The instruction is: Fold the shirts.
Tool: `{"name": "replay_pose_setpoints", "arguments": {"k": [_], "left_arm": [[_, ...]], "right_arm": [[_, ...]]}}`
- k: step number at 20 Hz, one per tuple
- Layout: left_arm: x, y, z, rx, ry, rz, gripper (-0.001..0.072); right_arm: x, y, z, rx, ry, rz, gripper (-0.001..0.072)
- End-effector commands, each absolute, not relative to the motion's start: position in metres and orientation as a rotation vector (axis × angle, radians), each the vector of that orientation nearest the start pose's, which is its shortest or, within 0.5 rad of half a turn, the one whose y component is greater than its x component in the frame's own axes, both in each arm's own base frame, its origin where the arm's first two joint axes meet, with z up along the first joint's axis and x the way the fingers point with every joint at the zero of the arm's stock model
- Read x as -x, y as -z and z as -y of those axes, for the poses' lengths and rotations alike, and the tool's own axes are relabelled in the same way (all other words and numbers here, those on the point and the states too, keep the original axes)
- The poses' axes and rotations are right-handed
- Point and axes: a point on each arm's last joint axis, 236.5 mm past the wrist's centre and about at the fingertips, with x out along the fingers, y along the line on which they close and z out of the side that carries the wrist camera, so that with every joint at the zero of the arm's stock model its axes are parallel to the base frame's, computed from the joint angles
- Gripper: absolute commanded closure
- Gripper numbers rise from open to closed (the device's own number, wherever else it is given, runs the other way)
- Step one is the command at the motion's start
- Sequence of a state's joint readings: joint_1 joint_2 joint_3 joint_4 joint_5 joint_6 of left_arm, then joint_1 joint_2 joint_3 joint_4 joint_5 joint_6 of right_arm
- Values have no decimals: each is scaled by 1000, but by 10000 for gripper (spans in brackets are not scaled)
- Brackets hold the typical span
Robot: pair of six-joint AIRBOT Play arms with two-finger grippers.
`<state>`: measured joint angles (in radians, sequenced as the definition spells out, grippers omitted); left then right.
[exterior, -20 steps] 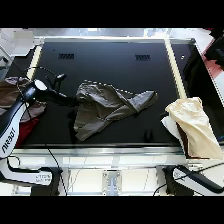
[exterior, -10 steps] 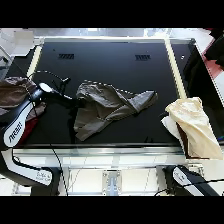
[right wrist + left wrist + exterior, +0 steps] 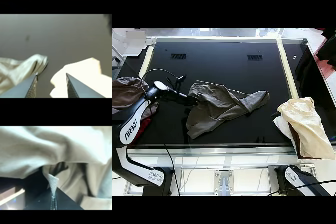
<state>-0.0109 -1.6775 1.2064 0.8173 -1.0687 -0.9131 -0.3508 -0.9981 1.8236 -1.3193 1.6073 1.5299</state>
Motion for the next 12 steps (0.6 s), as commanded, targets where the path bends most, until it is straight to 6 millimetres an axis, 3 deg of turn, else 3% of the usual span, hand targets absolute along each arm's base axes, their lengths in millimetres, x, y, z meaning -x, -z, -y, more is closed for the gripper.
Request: {"name": "replay_pose_setpoints", "arguments": {"k": [1,3,5,8,12], "left_arm": [[-416,62,149,252,737,-1266,693],[-413,53,146,255,747,-1265,693],[-407,48,146,263,761,-1280,694],[-404,46,147,272,764,-1288,694],[-404,46,147,286,755,-1293,694]], "right_arm": [[-326,-220,-3,-358,-144,-977,307],[-340,-129,-32,-410,-189,-1075,307],[-360,-58,-58,-392,-201,-1033,306],[-386,-4,-105,-305,-253,-976,305],[-402,57,-175,-111,-423,-1116,305]]}}
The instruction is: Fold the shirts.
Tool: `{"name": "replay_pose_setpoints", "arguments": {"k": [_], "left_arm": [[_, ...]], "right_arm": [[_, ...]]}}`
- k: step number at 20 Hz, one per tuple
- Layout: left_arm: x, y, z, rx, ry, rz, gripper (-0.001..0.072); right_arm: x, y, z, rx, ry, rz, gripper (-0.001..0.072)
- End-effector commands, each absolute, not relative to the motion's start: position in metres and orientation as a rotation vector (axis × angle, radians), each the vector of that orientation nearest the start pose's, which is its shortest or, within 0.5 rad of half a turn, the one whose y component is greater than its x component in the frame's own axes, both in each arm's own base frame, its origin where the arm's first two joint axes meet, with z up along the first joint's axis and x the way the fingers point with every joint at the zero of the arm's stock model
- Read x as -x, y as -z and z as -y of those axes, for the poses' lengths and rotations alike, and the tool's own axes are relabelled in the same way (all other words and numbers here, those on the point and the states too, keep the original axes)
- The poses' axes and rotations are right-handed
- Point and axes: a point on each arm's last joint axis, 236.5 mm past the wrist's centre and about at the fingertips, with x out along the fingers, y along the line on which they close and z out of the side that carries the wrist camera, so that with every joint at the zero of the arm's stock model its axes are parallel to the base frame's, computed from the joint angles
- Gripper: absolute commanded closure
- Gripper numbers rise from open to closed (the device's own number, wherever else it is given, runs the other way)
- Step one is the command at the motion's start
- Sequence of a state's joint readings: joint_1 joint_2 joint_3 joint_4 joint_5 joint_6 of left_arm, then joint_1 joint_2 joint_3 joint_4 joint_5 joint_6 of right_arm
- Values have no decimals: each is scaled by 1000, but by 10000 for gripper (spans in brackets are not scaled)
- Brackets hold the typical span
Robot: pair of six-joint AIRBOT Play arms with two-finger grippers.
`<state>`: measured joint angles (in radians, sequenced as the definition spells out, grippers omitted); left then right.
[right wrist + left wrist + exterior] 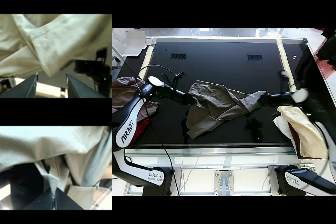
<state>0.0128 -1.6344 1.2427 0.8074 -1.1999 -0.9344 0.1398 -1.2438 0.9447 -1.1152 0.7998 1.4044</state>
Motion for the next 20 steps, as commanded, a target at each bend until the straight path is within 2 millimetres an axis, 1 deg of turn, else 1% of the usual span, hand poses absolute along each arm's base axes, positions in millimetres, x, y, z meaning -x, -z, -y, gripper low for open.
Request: {"name": "replay_pose_setpoints", "arguments": {"k": [1,2,3,5,7,9,11,13,15,16,17,18,19,20], "left_arm": [[-404,46,148,286,757,-1295,694],[-403,46,148,286,759,-1297,693],[-403,46,148,286,760,-1298,694],[-403,46,148,286,760,-1298,693],[-403,46,148,286,760,-1298,694],[-403,46,148,286,760,-1298,693],[-403,46,148,286,760,-1298,694],[-403,46,148,286,760,-1298,693],[-403,46,148,286,760,-1298,693],[-403,46,148,286,760,-1298,693],[-403,46,148,286,760,-1297,693],[-403,46,148,286,760,-1297,693],[-403,46,148,287,760,-1297,694],[-403,44,148,284,760,-1293,694]], "right_arm": [[-406,66,-186,-52,-457,-1148,305],[-412,73,-191,30,-477,-1168,305],[-417,76,-190,110,-487,-1180,305],[-423,73,-188,187,-493,-1193,305],[-426,70,-186,207,-491,-1186,305],[-426,73,-180,237,-483,-1190,306],[-431,75,-177,259,-473,-1176,308],[-434,81,-177,257,-469,-1173,312],[-426,96,-178,250,-476,-1224,319],[-421,104,-176,255,-477,-1255,342],[-420,107,-175,258,-476,-1266,428],[-424,106,-174,256,-471,-1253,631],[-429,101,-176,249,-468,-1233,698],[-437,90,-179,248,-470,-1208,699]]}}
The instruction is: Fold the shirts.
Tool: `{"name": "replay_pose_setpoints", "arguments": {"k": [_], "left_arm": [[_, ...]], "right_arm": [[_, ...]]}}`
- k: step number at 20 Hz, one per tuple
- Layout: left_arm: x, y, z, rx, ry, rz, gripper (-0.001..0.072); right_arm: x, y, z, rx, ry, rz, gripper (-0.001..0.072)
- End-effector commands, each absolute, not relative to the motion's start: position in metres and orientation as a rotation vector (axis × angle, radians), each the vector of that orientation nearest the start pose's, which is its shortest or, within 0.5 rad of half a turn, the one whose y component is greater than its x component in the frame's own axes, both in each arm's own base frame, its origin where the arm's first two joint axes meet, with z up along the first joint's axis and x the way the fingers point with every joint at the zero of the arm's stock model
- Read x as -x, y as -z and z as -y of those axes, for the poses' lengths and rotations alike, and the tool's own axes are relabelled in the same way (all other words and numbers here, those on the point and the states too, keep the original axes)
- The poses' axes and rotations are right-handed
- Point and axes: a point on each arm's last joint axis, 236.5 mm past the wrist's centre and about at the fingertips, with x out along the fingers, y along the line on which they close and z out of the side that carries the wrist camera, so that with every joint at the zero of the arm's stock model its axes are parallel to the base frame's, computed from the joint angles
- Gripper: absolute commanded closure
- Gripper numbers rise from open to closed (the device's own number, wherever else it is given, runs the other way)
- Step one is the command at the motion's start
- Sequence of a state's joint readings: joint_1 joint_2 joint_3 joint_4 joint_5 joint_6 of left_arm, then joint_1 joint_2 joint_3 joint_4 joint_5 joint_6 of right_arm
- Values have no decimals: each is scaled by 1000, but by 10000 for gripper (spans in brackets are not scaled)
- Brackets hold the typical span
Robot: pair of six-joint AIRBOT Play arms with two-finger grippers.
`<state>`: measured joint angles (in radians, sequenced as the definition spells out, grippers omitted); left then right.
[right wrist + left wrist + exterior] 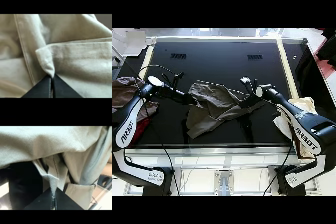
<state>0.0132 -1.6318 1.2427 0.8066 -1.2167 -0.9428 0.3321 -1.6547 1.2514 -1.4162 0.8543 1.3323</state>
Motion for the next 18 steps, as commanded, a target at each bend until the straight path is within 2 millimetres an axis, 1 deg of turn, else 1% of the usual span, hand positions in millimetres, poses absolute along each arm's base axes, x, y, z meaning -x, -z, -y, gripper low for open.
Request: {"name": "replay_pose_setpoints", "arguments": {"k": [1,2,3,4,5,7,9,11,12,13,14,15,16,17,18], "left_arm": [[-405,39,147,277,760,-1280,695],[-408,28,145,265,755,-1253,695],[-412,13,140,251,747,-1214,695],[-417,-7,132,239,732,-1164,695],[-420,-34,121,225,709,-1096,695],[-419,-95,93,194,645,-947,695],[-405,-167,65,172,566,-763,695],[-383,-254,42,213,455,-522,695],[-369,-295,37,221,417,-394,695],[-351,-336,36,216,388,-262,695],[-332,-368,39,197,370,-161,695],[-311,-396,44,160,355,-74,695],[-294,-420,48,133,343,-1,695],[-279,-440,51,108,330,64,695],[-271,-452,54,92,327,97,696]], "right_arm": [[-446,73,-182,247,-474,-1180,700],[-452,53,-184,255,-478,-1158,700],[-457,26,-182,279,-479,-1137,700],[-457,-1,-178,308,-478,-1121,700],[-454,-32,-171,339,-468,-1107,700],[-438,-95,-155,380,-441,-1067,700],[-412,-162,-148,371,-442,-991,700],[-379,-230,-145,348,-446,-872,701],[-363,-264,-145,343,-455,-787,701],[-347,-302,-147,322,-462,-685,702],[-332,-339,-147,298,-469,-584,702],[-319,-370,-146,283,-475,-501,702],[-309,-398,-144,269,-476,-424,702],[-303,-425,-140,255,-469,-346,703],[-302,-451,-136,246,-449,-255,703]]}}
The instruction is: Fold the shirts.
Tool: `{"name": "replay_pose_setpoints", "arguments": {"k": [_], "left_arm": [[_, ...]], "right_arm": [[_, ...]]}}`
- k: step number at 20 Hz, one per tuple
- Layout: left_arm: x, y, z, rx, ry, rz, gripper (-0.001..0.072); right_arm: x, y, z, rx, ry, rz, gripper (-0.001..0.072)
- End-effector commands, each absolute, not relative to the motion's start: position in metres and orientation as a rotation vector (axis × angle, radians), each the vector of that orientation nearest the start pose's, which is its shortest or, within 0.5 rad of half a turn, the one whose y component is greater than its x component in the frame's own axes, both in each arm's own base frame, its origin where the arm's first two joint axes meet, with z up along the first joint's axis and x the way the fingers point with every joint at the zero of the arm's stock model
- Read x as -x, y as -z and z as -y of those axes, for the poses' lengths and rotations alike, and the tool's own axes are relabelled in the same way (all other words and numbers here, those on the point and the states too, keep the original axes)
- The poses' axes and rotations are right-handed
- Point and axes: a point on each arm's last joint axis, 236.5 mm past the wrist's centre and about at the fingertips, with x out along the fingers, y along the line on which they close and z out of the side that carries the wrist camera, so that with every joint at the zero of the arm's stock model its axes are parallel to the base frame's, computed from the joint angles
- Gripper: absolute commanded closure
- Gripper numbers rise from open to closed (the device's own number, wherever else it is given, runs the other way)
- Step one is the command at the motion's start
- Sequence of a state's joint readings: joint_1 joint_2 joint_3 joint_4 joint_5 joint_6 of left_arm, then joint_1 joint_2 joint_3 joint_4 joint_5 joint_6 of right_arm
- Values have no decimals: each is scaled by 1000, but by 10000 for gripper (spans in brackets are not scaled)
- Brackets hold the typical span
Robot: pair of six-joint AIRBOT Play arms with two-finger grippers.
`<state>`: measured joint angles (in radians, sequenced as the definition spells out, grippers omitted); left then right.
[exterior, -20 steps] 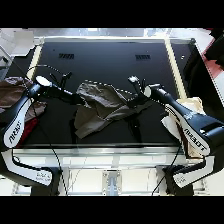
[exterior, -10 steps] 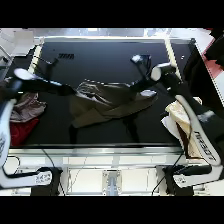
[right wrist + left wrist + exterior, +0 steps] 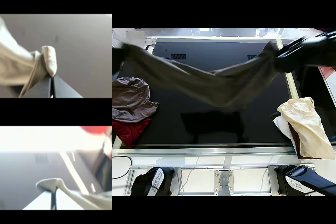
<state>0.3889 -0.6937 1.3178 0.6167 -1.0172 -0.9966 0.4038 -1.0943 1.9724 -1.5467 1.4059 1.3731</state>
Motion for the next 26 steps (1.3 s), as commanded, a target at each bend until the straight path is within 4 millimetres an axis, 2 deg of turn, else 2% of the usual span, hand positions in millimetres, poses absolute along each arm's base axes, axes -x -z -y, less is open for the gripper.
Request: {"name": "replay_pose_setpoints", "arguments": {"k": [1,2,4,6,7,9,10,11,14,15,16,17,18,19,20,22,24,25,26], "left_arm": [[-268,-456,56,91,332,102,696],[-270,-449,58,120,347,70,696],[-286,-412,61,160,391,-89,696],[-307,-356,55,190,410,-306,696],[-319,-325,46,219,396,-417,696],[-337,-265,33,247,377,-600,696],[-344,-230,30,263,378,-700,696],[-350,-199,32,287,390,-782,696],[-362,-98,46,393,429,-1026,684],[-367,-66,50,426,422,-1082,617],[-375,-40,51,430,421,-1116,359],[-388,-18,48,430,412,-1126,137],[-405,-6,42,467,373,-1101,129],[-425,-4,30,517,328,-1050,129],[-442,-13,17,569,291,-986,129],[-465,-52,-29,637,212,-835,130],[-461,-88,-81,644,131,-735,130],[-449,-100,-102,658,95,-712,130],[-432,-104,-112,676,97,-729,138]], "right_arm": [[-307,-471,-130,255,-412,-173,704],[-315,-485,-125,258,-374,-108,705],[-343,-501,-117,271,-300,-21,705],[-385,-491,-107,271,-237,-25,705],[-415,-472,-99,259,-211,-72,706],[-474,-406,-90,192,-207,-234,705],[-501,-364,-93,149,-234,-323,704],[-524,-314,-100,98,-270,-427,703],[-568,-175,-128,9,-345,-699,689],[-580,-142,-135,-8,-354,-743,569],[-591,-115,-143,-34,-365,-771,277],[-598,-97,-152,-61,-376,-781,192],[-604,-88,-156,-82,-380,-781,192],[-606,-89,-156,-94,-374,-775,193],[-607,-100,-147,-104,-354,-764,196],[-596,-133,-114,-37,-304,-769,215],[-566,-173,-60,22,-210,-789,215],[-545,-195,-33,25,-166,-801,215],[-524,-214,-11,19,-132,-801,216]]}}
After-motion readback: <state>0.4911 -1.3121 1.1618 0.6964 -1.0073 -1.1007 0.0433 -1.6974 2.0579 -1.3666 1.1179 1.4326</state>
